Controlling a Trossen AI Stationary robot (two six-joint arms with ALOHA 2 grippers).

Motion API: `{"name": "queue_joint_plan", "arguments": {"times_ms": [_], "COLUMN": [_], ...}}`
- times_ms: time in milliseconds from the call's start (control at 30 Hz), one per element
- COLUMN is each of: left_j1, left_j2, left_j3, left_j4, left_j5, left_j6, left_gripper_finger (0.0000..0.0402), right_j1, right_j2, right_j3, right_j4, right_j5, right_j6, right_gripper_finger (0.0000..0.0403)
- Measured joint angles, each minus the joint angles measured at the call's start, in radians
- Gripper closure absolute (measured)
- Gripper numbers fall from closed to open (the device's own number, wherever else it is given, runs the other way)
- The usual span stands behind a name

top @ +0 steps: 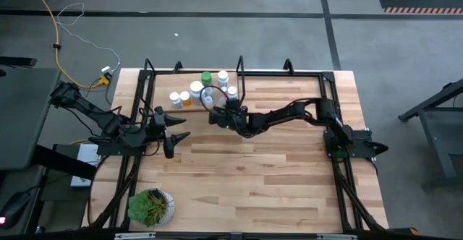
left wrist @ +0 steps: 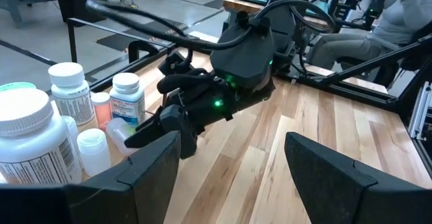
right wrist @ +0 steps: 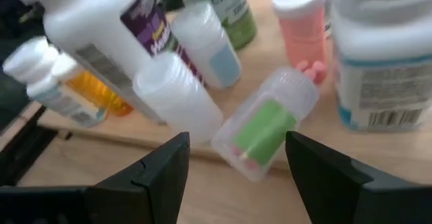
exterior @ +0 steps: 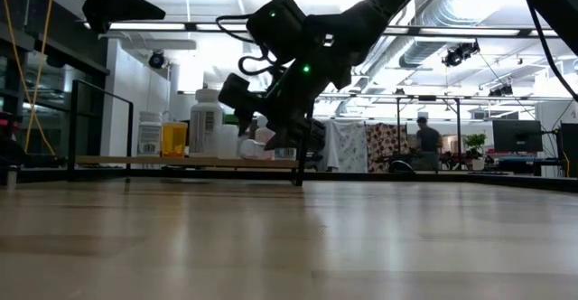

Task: Pick and place medicine bottles onto shelf by color
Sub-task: Adjust the small green pill bottle on the shelf

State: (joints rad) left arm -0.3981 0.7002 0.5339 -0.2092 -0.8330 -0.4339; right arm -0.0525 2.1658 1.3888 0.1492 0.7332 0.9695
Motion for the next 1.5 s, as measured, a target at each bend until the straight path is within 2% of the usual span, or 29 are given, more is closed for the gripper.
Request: {"name": "queue_joint_plan", "arguments": {"times_ms": [100,733,1000,1233,1400,1500], "left_j1": [0.000,0.000,0.000,0.000,0.000,0.000], "left_j2": [0.000,0.000,0.000,0.000,0.000,0.000], "left_j3": [0.000,0.000,0.000,0.000,0.000,0.000], "left_j4": [0.000,-0.003,-0.003,-0.003,-0.003,-0.003], "left_j5": [0.000,0.000,0.000,0.000,0.000,0.001], "left_j6": [0.000,0.000,0.000,0.000,0.000,0.000], "left_gripper_finger": [0.0145,0.0145,0.0145,0.0145,0.0145,0.0145], "right_j1": [-0.008,0.011,0.048,0.092,0.124,0.138], "right_j2": [0.000,0.000,0.000,0.000,-0.002,-0.002], "right_j3": [0.000,0.000,0.000,0.000,0.004,0.078], "right_j4": [-0.028,-0.056,-0.083,-0.076,0.094,-0.001], "right_j5": [-0.034,-0.028,0.073,0.085,-0.010,-0.046], "right_j6": [0.023,0.018,0.017,0.017,-0.123,-0.262], "right_gripper_finger": [0.0167,0.0167,0.0167,0.0167,0.0167,0.0167]}}
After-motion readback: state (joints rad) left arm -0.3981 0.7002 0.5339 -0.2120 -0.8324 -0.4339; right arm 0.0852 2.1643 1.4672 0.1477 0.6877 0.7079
